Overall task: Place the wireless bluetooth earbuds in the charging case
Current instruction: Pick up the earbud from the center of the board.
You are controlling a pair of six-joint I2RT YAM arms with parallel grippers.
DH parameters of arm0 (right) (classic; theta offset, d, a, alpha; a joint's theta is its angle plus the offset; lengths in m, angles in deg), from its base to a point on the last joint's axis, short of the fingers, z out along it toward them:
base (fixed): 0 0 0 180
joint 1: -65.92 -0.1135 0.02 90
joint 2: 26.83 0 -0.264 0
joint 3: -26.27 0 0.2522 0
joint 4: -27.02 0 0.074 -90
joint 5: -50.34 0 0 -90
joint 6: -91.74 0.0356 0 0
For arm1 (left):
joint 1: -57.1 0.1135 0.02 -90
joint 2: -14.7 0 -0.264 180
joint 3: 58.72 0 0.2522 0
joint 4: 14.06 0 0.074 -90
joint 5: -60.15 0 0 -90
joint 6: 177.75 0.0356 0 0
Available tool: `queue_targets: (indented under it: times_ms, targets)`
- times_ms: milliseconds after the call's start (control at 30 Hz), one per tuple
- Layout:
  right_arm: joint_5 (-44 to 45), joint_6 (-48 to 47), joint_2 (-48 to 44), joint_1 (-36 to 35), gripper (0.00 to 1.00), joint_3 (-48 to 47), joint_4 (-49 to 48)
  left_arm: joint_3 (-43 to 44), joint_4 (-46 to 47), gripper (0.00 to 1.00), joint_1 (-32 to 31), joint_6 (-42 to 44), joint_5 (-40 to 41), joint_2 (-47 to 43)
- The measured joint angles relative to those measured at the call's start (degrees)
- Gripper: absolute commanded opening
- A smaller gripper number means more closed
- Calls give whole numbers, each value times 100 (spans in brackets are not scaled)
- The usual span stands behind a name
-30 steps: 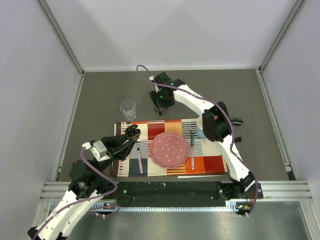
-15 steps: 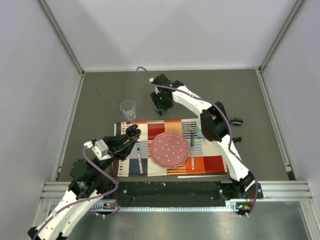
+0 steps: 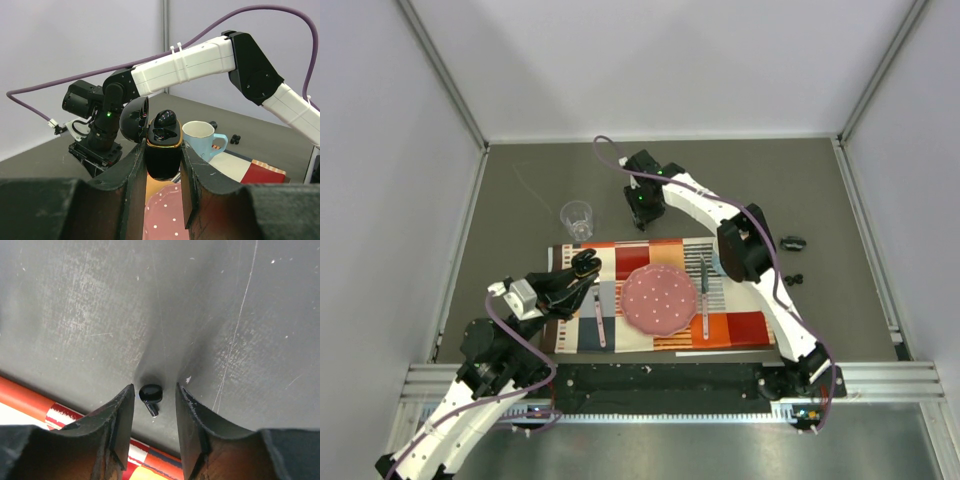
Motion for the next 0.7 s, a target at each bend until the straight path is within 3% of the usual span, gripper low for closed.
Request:
queue_targets:
  times_ms: [467, 700]
  targets:
    - [385, 271, 17, -11, 26, 7, 26, 0, 2, 0, 0, -4, 4, 0]
    - [446, 612, 17, -24, 35, 9, 20, 0, 2, 0, 0, -4, 2, 0]
